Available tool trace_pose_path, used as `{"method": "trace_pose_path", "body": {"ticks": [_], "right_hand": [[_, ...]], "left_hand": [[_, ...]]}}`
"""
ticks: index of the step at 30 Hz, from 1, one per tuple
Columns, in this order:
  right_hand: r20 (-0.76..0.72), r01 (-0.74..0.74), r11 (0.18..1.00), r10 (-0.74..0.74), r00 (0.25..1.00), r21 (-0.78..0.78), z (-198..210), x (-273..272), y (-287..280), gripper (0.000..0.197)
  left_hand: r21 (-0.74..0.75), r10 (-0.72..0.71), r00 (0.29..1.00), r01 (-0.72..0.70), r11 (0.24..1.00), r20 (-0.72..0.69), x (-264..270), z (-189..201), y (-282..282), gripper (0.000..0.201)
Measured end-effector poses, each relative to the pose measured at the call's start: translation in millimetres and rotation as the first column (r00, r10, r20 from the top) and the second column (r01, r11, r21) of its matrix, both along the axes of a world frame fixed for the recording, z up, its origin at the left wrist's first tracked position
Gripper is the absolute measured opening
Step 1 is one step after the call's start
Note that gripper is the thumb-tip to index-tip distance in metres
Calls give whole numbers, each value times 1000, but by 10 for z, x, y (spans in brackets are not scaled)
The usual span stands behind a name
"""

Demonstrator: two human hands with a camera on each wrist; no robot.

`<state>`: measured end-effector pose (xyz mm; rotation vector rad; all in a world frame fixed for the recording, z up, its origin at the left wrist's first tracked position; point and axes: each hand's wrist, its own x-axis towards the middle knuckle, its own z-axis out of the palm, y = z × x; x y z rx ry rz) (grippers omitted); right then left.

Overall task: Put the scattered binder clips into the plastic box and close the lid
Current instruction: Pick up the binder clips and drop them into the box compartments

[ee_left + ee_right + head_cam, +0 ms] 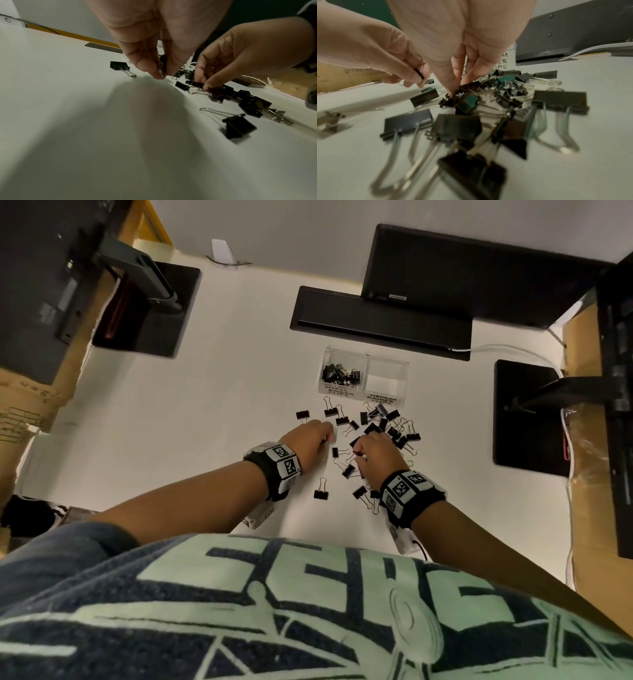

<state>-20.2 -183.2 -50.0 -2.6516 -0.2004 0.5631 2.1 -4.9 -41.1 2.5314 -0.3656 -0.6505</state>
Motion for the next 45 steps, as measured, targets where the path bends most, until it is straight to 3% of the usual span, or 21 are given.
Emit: {"method": "trace_pose_path", "body": {"ticks": [7, 11, 14, 17, 21, 25, 28, 31, 33, 34, 37, 39, 42, 45], "right_hand": [[-13, -20, 999, 20, 1000, -32, 15, 15, 6, 30], [7, -3, 1000, 3, 1000, -10, 15, 51, 1, 21], [20, -15, 999, 14, 1000, 35, 35, 65, -38, 7], [15, 136, 974, -141, 990, 180, 91, 55, -110, 4], [-127, 508, 760, -504, 854, 406, 179, 78, -301, 19], [-344, 711, 471, -646, 681, 522, 243, 110, -528, 19], [-551, 814, 174, -657, 515, 554, 246, 111, -622, 18], [-672, 832, 17, -580, 460, 554, 265, 48, -642, 15], [-673, 843, 81, -563, 480, 533, 279, 3, -642, 17], [-642, 839, 180, -568, 514, 513, 289, -18, -635, 15], [-450, 680, 631, -518, 727, 373, 272, -107, -607, 18], [-333, 494, 826, -401, 853, 272, 229, -178, -564, 15], [-252, 301, 944, -261, 932, 132, 156, -243, -483, 15], [-203, 208, 977, -195, 960, 46, 125, -268, -381, 17]], "left_hand": [[116, 14, 999, -10, 993, -36, -95, 5, -140, 28], [139, 44, 999, -40, 989, -26, -98, -68, -162, 19], [142, 33, 999, -28, 989, -37, -92, -100, -177, 25], [138, 20, 999, -15, 990, -36, -91, -88, -195, 26], [113, 2, 999, 3, 994, -48, -75, -87, -224, 23], [114, 14, 996, -5, 993, -84, -51, -64, -279, 28], [98, 9, 997, -1, 995, -80, -61, -59, -300, 27], [29, 1, 995, 1, 1000, -102, -79, -47, -299, 15], [-13, 8, 994, -10, 1000, -112, -81, -40, -299, 14], [-31, 28, 992, -32, 999, -119, -77, -39, -297, 15], [-94, 115, 985, -127, 987, -130, -61, -30, -278, 12], [-132, 154, 979, -171, 976, -133, -42, -20, -276, 15], [-142, 162, 978, -180, 973, -130, -35, 25, -340, 17], [-144, 142, 983, -158, 977, -119, -55, 48, -444, 18]]}}
